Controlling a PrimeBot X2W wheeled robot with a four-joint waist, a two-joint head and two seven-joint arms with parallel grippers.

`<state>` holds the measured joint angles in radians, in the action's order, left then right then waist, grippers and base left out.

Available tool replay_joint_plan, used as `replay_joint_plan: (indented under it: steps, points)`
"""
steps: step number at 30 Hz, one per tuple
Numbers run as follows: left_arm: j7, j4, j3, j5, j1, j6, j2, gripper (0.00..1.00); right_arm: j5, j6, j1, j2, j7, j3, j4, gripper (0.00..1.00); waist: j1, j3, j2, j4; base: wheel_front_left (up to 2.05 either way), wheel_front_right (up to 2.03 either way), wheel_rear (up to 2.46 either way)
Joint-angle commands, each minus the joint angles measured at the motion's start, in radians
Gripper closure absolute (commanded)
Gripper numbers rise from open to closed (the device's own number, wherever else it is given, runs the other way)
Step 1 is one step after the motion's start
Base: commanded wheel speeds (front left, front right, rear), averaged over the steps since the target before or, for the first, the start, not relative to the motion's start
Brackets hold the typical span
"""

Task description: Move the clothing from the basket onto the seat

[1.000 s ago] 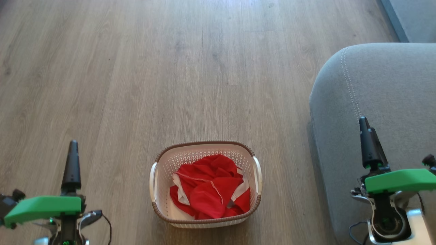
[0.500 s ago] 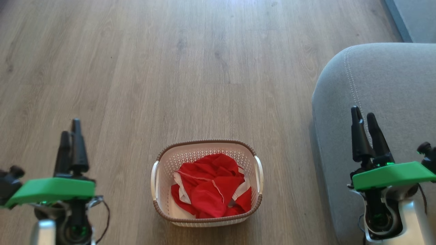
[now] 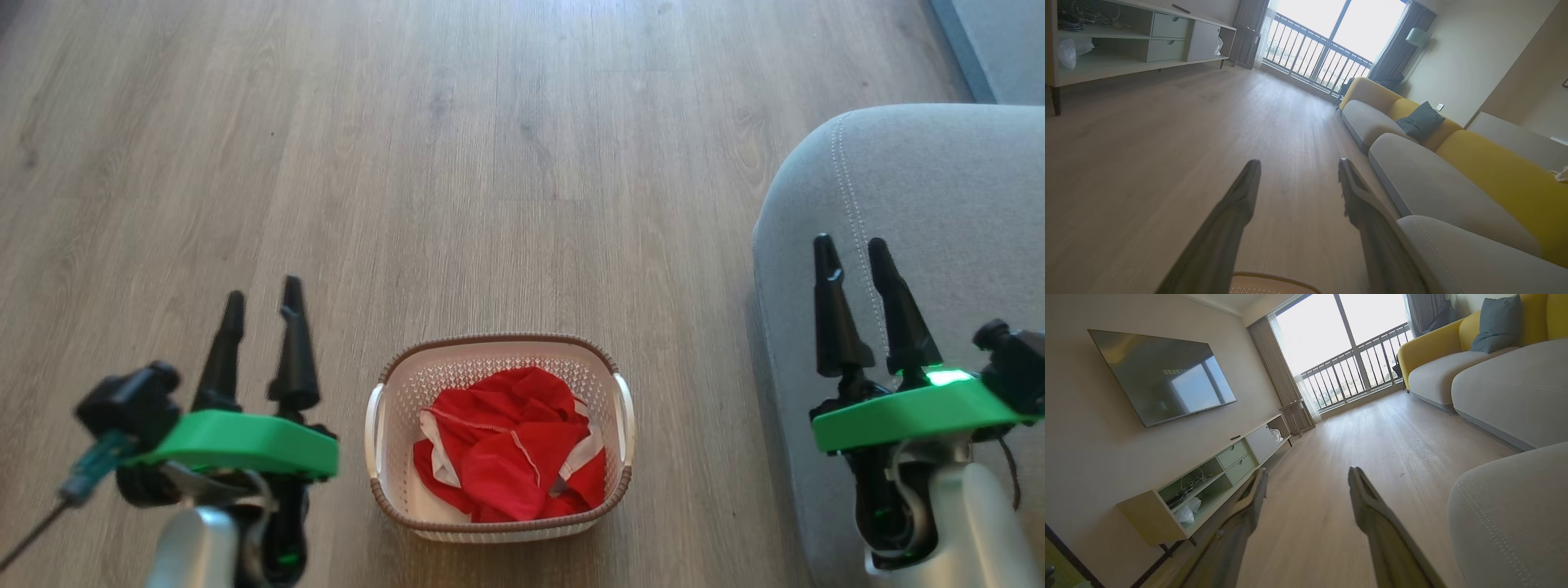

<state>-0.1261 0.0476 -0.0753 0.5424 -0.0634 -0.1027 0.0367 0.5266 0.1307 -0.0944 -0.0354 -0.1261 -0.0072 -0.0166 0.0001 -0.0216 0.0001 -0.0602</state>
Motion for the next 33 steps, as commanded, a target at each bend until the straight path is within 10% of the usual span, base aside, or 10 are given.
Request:
replay_joint_plan:
  steps: [1,16,29,33]
  points:
    - [-0.012,0.042,0.013,-0.026,-0.046,-0.006,0.013,0.0,-0.027,0.0,-0.055,-0.01,-0.011,0.021,-0.045,0.0,-0.0001,0.0,-0.0001,0.0,0.0,0.0,0.0]
    - [-0.056,-0.057,-0.189,-0.206,-0.048,-0.158,0.089,0.0,-0.205,0.0,-0.028,-0.012,-0.055,0.047,0.053,0.0,-0.0001,0.004,-0.0001,0.008,0.0,0.0,0.0]
    - [-0.094,-0.16,-0.241,-0.353,-0.038,-0.16,0.083,0.0,-0.279,0.0,-0.019,-0.013,-0.094,0.059,0.198,0.0,-0.0001,0.012,-0.0001,0.005,0.0,0.0,0.0]
    - [-0.106,-0.12,-0.29,-0.475,-0.057,-0.24,0.112,0.0,-0.33,0.0,-0.027,-0.014,-0.105,0.065,0.206,0.0,-0.0001,0.011,-0.0001,0.005,0.0,0.0,0.0]
